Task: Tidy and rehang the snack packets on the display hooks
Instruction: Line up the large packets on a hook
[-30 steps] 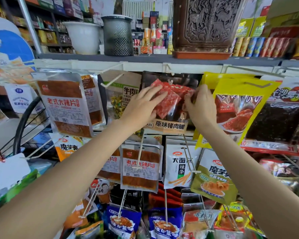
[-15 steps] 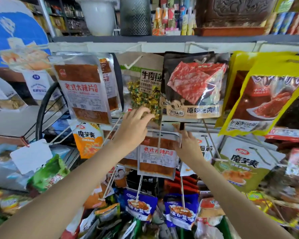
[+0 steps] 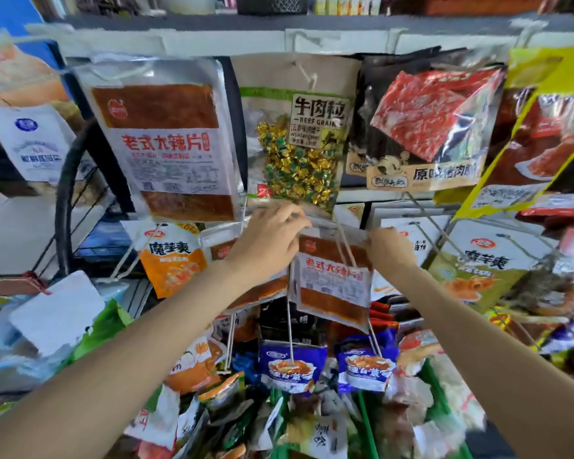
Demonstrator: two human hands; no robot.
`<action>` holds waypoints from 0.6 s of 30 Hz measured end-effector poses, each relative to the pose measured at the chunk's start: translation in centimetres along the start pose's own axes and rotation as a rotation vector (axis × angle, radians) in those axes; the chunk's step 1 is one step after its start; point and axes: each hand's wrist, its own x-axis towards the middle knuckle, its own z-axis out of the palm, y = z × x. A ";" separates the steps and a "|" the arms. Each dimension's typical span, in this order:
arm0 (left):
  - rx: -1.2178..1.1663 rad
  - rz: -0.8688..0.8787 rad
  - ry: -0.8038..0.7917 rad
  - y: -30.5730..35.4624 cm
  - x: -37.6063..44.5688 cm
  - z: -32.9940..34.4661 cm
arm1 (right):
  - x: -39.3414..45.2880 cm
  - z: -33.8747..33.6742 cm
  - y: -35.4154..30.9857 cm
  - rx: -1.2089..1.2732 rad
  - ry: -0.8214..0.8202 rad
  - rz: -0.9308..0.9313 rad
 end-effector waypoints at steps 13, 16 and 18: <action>-0.421 0.004 -0.450 4.8 0.2 -2.2 | -6.0 -8.2 3.8 -0.064 -0.170 -0.420; -0.423 -0.030 -0.619 6.4 -0.2 -2.7 | -7.1 -10.4 4.8 -0.047 -0.192 -0.457; -0.492 -0.104 -0.623 7.0 -0.4 -3.4 | -8.0 -12.2 4.7 0.022 -0.227 -0.508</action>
